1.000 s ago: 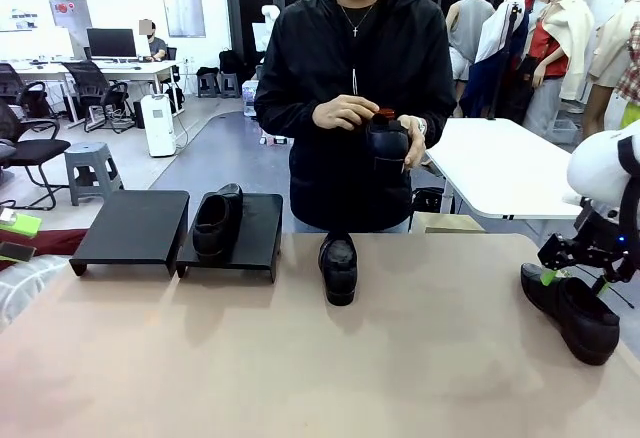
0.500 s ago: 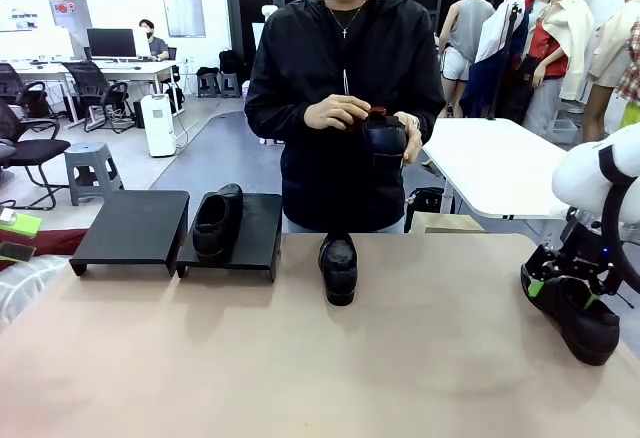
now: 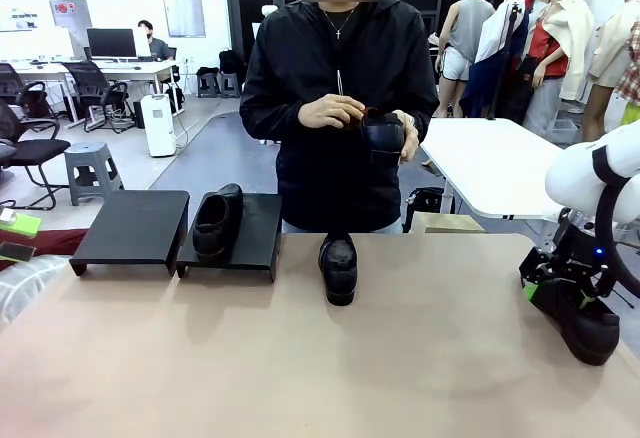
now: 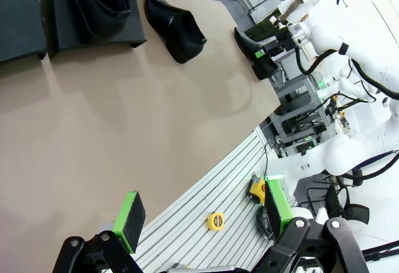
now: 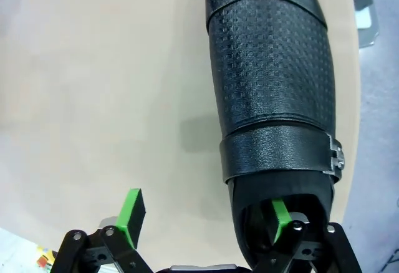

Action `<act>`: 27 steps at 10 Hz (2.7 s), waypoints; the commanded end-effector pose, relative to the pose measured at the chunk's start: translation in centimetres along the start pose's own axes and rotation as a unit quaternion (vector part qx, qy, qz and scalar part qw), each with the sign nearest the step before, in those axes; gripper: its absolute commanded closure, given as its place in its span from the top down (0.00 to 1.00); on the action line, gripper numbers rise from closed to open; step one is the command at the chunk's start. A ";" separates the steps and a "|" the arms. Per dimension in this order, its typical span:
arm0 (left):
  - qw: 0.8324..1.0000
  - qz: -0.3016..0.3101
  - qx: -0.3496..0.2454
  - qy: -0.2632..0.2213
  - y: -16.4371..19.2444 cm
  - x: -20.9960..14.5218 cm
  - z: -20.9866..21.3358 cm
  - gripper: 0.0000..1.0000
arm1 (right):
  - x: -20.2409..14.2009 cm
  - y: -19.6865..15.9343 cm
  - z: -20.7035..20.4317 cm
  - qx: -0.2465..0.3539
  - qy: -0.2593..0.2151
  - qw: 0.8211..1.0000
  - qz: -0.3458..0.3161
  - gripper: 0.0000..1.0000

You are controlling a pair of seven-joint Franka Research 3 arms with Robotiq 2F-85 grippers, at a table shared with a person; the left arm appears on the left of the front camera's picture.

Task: Organize the shoes by placing them on the stand.
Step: Pick up one Shoe and place it in the middle of the table.

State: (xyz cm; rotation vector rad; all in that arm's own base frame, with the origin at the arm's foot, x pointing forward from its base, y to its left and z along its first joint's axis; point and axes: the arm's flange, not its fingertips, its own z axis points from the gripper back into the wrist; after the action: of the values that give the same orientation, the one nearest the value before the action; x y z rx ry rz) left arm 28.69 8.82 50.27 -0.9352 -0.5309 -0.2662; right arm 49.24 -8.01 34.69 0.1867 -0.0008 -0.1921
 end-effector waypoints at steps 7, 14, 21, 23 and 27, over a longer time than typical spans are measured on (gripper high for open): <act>1.000 -0.009 -0.010 -0.008 0.1 0.1 -0.1 1.00 | 0.8 -0.2 -0.2 -0.024 -0.005 0.999 -0.036 0.00; 1.000 -0.009 -0.010 -0.008 0.1 0.1 -0.1 1.00 | -4.4 0.1 7.3 -0.004 -0.088 0.996 -0.030 0.00; 1.000 -0.009 -0.010 -0.008 0.1 0.1 -0.1 1.00 | -17.0 2.6 12.0 0.046 -0.090 0.995 -0.004 0.00; 1.000 -0.009 -0.010 -0.008 0.1 0.1 -0.1 1.00 | -17.0 2.6 12.0 0.046 -0.090 0.995 -0.004 0.00; 1.000 -0.009 -0.010 -0.008 0.1 0.1 -0.1 1.00 | -19.5 10.1 14.7 0.006 -0.164 0.982 0.088 0.00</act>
State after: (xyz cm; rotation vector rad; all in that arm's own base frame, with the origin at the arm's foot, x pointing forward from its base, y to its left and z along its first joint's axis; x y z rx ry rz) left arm 28.71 8.85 50.25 -0.9345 -0.5302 -0.2659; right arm 31.74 -0.33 49.55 0.2070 -0.2605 -0.0895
